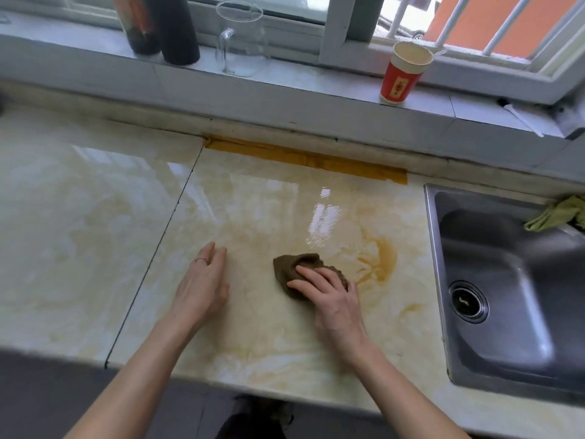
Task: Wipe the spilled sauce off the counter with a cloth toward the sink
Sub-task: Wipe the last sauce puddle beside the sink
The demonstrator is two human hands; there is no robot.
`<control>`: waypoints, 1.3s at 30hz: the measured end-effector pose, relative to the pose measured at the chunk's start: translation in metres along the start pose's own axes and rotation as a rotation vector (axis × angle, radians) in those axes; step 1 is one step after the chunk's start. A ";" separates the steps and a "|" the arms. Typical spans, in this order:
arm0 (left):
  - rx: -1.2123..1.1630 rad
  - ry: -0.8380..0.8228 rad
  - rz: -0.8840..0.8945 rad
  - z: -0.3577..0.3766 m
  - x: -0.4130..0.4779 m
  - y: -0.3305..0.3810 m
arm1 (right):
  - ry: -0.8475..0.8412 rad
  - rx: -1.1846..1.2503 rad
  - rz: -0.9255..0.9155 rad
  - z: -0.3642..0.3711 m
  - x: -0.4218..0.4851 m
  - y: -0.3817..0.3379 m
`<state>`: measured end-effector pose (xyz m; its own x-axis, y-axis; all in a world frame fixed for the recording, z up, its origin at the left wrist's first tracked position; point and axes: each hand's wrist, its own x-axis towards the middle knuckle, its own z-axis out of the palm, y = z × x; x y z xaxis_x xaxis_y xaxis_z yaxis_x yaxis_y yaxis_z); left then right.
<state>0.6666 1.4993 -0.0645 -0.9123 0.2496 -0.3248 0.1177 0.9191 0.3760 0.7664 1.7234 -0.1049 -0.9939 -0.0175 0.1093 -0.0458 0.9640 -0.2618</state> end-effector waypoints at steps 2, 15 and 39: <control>-0.008 -0.006 0.005 0.000 -0.003 -0.005 | -0.002 0.041 0.167 -0.002 0.022 0.005; -0.062 0.002 0.026 -0.002 -0.025 -0.032 | -0.159 0.060 0.024 0.002 0.016 -0.053; -0.127 0.097 0.014 0.001 -0.045 -0.035 | -0.123 0.088 -0.121 0.007 -0.044 -0.076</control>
<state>0.7040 1.4560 -0.0644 -0.9450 0.2263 -0.2359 0.0858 0.8681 0.4889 0.8132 1.6487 -0.0966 -0.9852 -0.1690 0.0288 -0.1687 0.9261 -0.3374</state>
